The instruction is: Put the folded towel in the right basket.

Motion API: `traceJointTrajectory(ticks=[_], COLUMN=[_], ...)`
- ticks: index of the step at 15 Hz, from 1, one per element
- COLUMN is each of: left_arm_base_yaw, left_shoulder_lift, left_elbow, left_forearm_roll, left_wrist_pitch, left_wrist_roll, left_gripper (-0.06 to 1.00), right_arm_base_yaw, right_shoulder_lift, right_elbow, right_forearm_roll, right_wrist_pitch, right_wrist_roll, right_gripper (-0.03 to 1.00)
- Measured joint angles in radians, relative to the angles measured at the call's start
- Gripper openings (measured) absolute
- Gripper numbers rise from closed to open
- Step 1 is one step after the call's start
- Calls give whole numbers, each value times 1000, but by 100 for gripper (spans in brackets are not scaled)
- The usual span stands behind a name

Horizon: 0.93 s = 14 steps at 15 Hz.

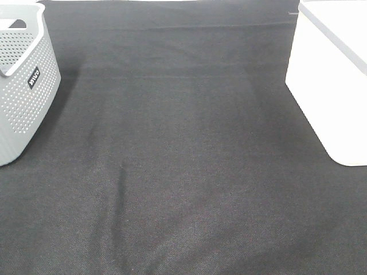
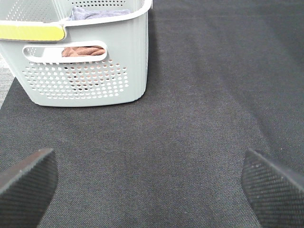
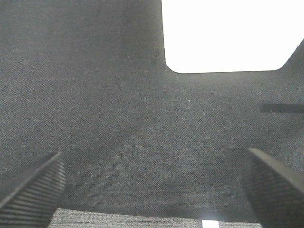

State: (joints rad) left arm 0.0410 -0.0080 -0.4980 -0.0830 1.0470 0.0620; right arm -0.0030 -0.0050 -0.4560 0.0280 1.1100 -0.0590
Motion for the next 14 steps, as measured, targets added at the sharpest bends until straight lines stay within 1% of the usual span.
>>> traceJointTrajectory(ticks=[14], left_arm_base_yaw=[0], left_shoulder_lift=[0], left_elbow=[0], left_forearm_roll=[-4], left_wrist_pitch=[0], left_wrist_roll=[0], left_gripper=[97], right_arm_base_yaw=[0], right_shoulder_lift=[0], right_elbow=[0], right_forearm_roll=[0], right_wrist_pitch=[-5], right_wrist_roll=[12], right_gripper=[98])
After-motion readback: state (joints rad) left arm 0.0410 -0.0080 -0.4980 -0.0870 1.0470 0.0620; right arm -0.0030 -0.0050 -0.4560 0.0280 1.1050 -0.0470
